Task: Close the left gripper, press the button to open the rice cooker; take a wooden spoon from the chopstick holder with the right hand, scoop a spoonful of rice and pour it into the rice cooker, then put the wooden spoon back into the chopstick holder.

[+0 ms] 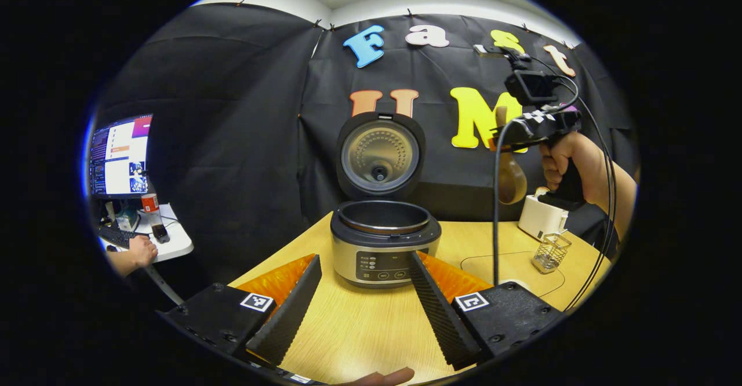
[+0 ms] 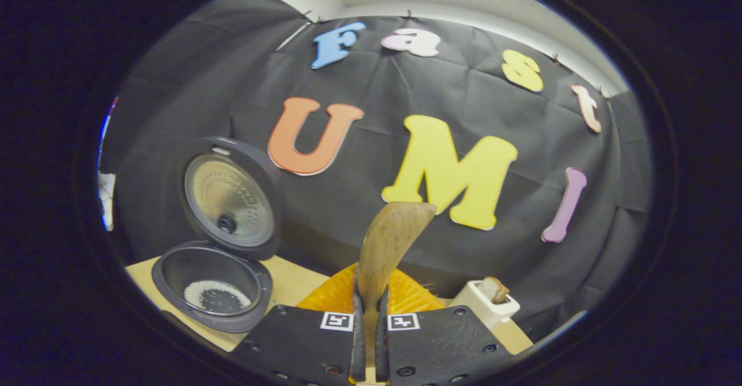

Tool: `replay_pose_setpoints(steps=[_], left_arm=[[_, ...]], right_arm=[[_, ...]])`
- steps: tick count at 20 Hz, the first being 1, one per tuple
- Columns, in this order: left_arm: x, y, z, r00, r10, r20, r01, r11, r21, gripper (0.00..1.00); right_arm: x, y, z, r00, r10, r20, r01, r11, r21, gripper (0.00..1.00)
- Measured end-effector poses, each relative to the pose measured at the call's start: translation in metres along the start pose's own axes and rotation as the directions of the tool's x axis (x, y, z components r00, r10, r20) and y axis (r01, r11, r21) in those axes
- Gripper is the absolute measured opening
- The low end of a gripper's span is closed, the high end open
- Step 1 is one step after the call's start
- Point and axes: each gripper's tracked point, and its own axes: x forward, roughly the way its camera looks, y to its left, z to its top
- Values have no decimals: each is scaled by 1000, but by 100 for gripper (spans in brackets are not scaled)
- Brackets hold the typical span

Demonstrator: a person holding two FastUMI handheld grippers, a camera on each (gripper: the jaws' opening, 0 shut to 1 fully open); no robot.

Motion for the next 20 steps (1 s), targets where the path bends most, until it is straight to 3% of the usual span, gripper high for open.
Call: replay_pose_setpoints(steps=[7,11,15,20], left_arm=[[-10,-15,6,1000,-24,13,24,999,-26,98],[-11,-28,10,999,-46,24,47,998,-46,98],[-10,-39,6,998,-63,17,63,998,-17,100],[-7,-52,-1,997,-74,1,74,997,-18,98]], right_arm=[[-8,-133,-62,984,-142,-108,153,983,99,7],[0,-183,-101,962,-203,-184,233,960,158,7],[16,-201,-141,944,-221,-244,269,946,182,7],[30,-198,-178,939,-180,-293,243,950,197,7]])
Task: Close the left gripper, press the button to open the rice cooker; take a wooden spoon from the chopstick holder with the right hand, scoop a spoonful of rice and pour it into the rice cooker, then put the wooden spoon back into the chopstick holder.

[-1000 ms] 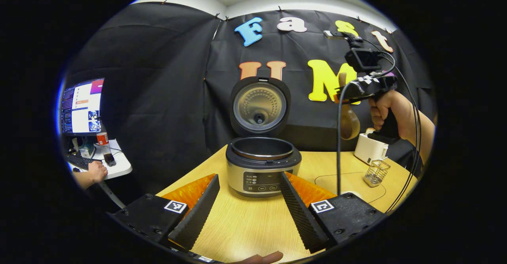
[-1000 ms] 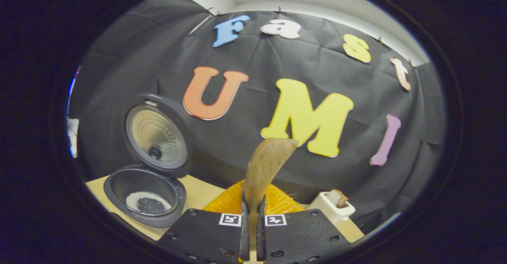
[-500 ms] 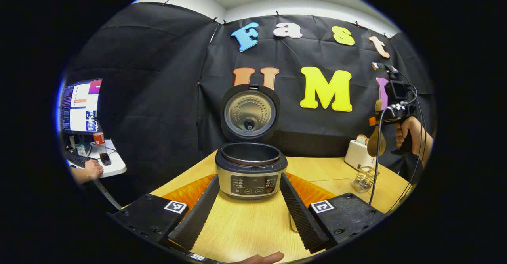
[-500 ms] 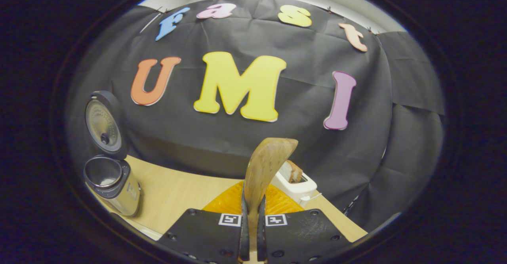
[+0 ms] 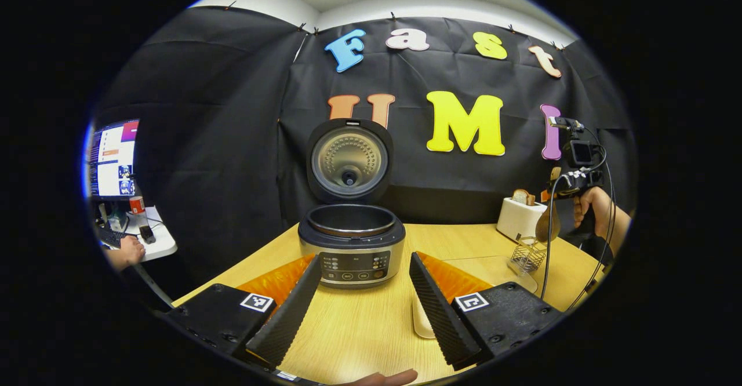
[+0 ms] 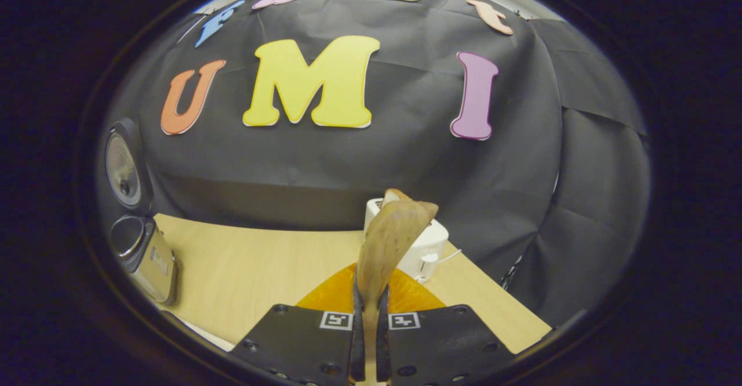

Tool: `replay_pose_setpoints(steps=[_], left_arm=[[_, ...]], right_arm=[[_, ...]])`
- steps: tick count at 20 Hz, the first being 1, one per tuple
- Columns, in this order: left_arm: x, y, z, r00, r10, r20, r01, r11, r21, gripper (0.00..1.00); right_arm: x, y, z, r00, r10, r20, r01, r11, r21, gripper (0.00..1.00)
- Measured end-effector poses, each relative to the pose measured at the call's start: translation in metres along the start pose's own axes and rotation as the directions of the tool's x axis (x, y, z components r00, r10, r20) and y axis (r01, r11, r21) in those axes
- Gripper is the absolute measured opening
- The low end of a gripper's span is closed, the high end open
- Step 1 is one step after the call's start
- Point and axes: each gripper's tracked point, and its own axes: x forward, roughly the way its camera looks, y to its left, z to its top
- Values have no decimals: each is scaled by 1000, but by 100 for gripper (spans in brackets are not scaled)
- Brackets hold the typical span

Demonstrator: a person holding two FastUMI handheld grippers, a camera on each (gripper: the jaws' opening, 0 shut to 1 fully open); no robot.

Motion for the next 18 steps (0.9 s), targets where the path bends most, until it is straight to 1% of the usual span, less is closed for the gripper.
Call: replay_pose_setpoints(steps=[3,6,8,10,11,12,13,14,15,18], left_arm=[[0,-11,1,1000,-23,2,23,1000,2,98],[-1,-20,3,999,-43,16,43,999,25,98],[-3,-22,5,999,-48,22,47,998,38,98],[-4,-25,6,998,-54,27,53,997,49,98],[-4,-27,6,998,-57,29,56,997,52,100],[-5,-28,6,998,-61,29,59,997,54,98],[-6,-30,7,997,-64,31,62,997,55,100],[-7,-31,7,997,-66,33,64,996,56,98],[-7,-31,8,997,-66,35,64,996,57,98],[-8,-30,11,998,-48,49,46,998,45,98]], right_arm=[[5,2,-14,1000,12,-24,-12,1000,-1,7],[1,5,-12,999,44,-32,-43,999,18,9],[-3,5,-9,999,52,-12,-51,998,25,11],[-6,7,-12,997,69,-23,-68,997,28,18],[-6,6,-15,997,69,-34,-68,997,32,21],[-4,1,-15,998,57,-34,-55,998,37,20],[-2,-2,-15,998,52,-33,-50,998,43,25],[-1,0,-19,997,64,-46,-62,997,52,29],[-1,-2,-16,997,64,-38,-62,997,55,37],[7,-18,-9,999,36,3,-36,999,31,38]])
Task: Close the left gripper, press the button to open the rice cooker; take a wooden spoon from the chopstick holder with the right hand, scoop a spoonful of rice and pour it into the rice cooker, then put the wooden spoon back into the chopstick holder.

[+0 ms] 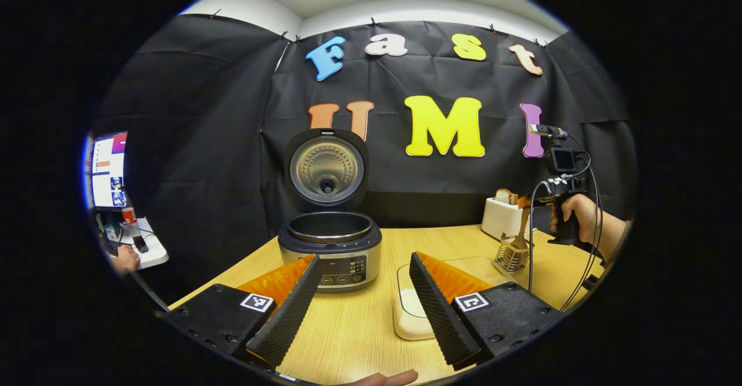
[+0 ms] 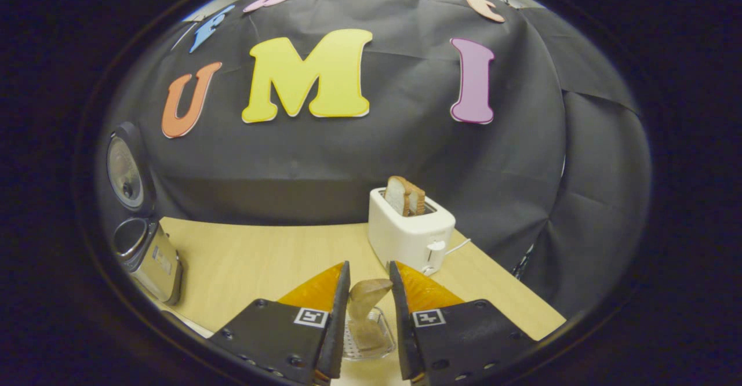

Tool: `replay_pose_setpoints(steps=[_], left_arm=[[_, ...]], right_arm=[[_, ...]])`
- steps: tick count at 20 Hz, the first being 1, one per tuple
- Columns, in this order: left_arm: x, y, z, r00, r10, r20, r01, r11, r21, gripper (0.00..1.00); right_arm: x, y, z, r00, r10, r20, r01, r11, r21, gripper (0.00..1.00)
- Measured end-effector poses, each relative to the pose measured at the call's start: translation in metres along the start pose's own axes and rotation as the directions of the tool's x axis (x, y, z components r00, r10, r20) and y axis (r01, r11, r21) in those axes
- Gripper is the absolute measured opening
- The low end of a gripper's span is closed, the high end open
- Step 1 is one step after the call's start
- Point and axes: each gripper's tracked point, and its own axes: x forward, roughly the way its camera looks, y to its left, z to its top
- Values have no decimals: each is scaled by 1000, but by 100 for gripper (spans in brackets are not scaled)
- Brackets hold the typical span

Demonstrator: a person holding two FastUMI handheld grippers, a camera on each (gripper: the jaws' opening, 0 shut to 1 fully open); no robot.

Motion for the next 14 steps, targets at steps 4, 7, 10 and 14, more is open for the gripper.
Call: replay_pose_setpoints(steps=[4,7,10,14], left_arm=[[3,-5,-1,1000,8,1,-8,1000,-10,98],[7,-10,-5,1000,-6,-2,6,1000,-16,98],[12,-3,-1,1000,7,-5,-7,1000,3,98],[27,7,19,1000,4,-3,-4,999,-39,100]], right_arm=[[0,-7,-1,1000,18,7,-19,999,35,39],[-5,-13,7,999,37,35,-38,999,25,54],[-13,-23,19,995,47,89,-47,999,0,85],[-29,-26,32,982,62,177,-48,995,-84,95]])
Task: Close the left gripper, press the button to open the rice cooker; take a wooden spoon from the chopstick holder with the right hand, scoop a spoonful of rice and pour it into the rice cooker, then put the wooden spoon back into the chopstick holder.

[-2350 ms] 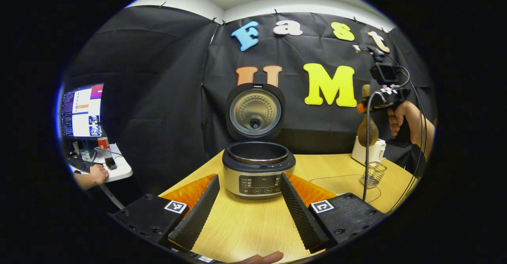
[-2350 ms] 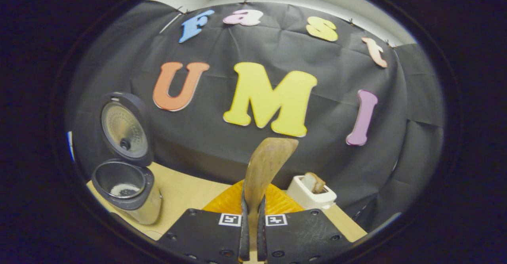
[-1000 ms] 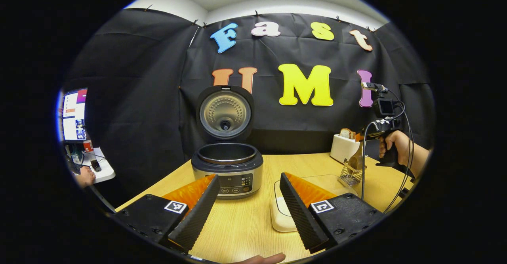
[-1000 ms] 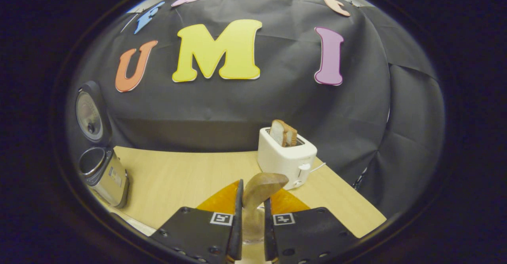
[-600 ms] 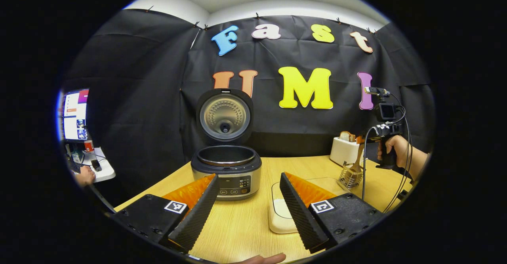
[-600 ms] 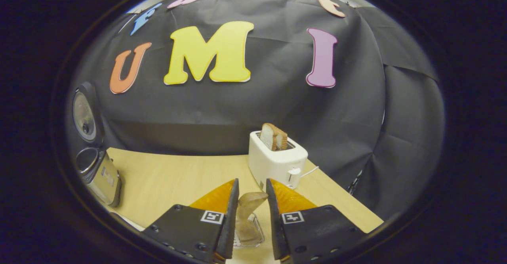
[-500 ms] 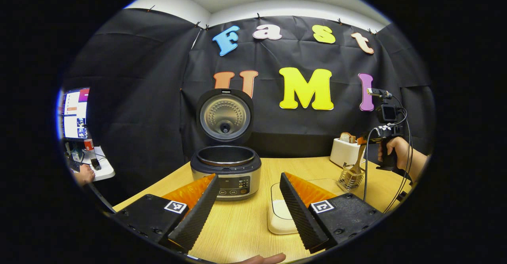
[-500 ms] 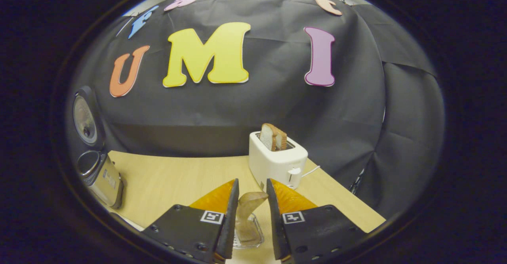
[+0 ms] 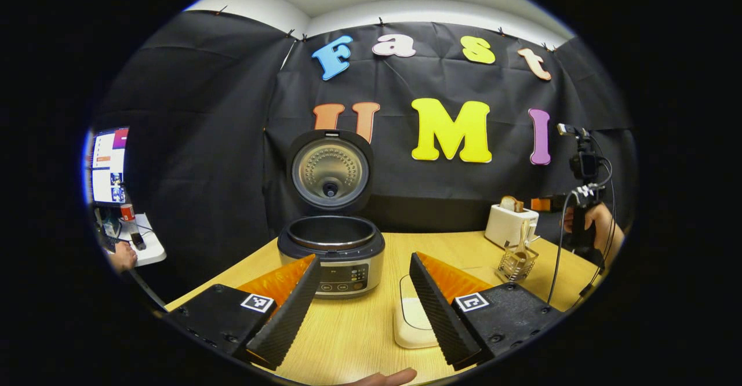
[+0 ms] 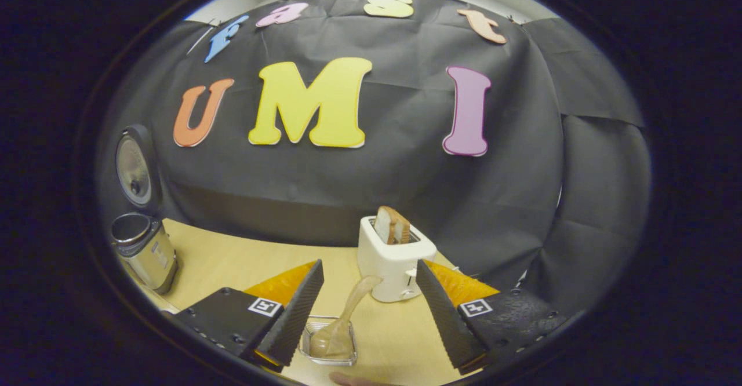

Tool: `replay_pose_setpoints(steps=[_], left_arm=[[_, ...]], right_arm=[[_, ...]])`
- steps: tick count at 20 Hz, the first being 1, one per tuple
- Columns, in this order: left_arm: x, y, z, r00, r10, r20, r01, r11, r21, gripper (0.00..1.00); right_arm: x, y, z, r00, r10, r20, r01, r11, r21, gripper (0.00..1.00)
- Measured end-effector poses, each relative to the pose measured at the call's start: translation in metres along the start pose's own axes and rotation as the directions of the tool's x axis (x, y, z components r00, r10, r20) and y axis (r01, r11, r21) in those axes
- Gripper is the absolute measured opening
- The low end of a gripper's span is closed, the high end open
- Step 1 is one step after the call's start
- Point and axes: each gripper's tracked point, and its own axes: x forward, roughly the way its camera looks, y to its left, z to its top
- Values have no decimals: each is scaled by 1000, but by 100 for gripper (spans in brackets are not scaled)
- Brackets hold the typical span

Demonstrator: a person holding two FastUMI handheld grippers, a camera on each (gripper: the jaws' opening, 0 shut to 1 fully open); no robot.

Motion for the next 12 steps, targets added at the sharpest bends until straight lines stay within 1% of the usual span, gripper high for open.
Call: replay_pose_setpoints(steps=[1,2,4,6,7,8,9,10,12], left_arm=[[6,3,6,1000,-2,-15,2,1000,-8,98],[11,7,11,1000,3,-23,-3,1000,-13,97],[24,17,31,1000,25,-17,-25,1000,6,98],[39,27,55,998,63,-3,-62,997,47,98],[46,33,67,997,82,8,-83,994,65,98],[52,35,80,995,94,20,-96,993,75,98],[58,37,92,994,104,26,-106,991,80,98],[63,39,107,992,116,43,-119,989,85,100],[71,39,137,989,130,70,-136,986,99,100]], right_arm=[[-4,-1,-2,1000,3,17,-2,1000,-25,95],[-10,-2,-2,999,0,39,2,999,-53,95],[-21,-3,-7,998,-6,63,12,996,-86,96],[-31,6,-14,998,34,61,-29,997,-70,97],[-35,6,-20,997,51,52,-47,997,-59,95],[-38,9,-32,997,61,37,-59,997,-52,95],[-42,6,-39,998,61,25,-59,997,-52,97],[-48,-1,-40,998,56,24,-55,997,-50,95],[-55,-4,-50,998,61,30,-60,997,-52,96]])
